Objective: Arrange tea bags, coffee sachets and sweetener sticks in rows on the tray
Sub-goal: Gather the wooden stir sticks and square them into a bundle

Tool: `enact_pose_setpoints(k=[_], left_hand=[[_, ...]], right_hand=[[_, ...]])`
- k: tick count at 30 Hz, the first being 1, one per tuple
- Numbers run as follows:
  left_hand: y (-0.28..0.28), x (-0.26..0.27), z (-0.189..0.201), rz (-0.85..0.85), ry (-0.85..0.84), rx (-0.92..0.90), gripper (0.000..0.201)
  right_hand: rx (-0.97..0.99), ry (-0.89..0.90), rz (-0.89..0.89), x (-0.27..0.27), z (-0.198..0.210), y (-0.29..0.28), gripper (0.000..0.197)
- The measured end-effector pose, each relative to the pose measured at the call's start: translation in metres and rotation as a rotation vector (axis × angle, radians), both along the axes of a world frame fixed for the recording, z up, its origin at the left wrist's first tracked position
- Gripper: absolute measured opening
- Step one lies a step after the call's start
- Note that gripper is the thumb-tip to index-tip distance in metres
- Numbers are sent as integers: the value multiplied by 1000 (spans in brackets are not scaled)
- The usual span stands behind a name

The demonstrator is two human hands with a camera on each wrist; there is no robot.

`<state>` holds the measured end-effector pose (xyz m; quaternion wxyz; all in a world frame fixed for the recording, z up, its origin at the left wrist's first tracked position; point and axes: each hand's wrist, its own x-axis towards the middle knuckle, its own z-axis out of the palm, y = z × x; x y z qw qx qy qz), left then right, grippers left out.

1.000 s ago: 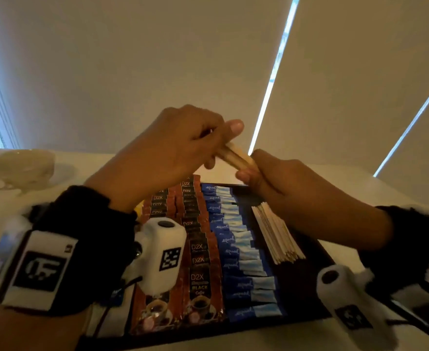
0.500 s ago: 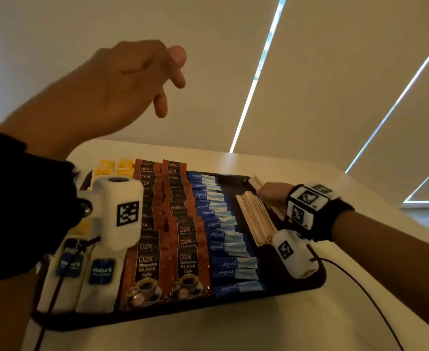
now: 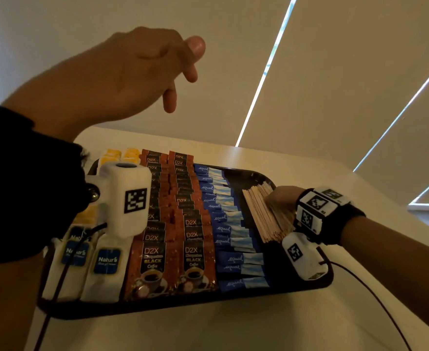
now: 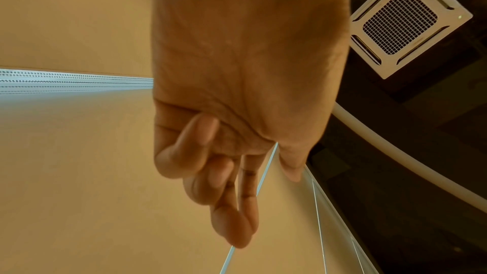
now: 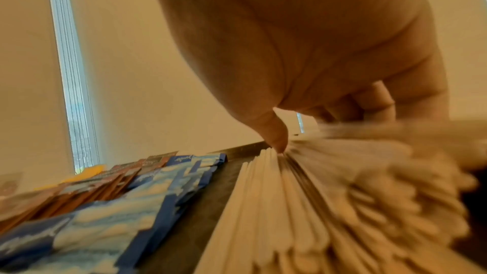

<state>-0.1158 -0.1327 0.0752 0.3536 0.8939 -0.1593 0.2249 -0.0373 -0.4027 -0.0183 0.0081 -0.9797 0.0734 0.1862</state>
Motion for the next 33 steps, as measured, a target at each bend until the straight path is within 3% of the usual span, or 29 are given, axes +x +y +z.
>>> enact_pose_setpoints(k=[7, 12, 26, 33], left_hand=[[2, 1, -1, -29, 42, 7, 55], [0, 4, -3, -35, 61, 39, 56], [3, 10, -5, -40, 70, 83, 59], [1, 11, -6, -13, 95, 91, 57]], right_hand=[[48, 17, -66, 12, 7, -6, 44], [58, 25, -83, 11, 15, -13, 37], [204, -143, -82, 19, 6, -26, 23], [298, -26, -85, 18, 4, -21, 17]])
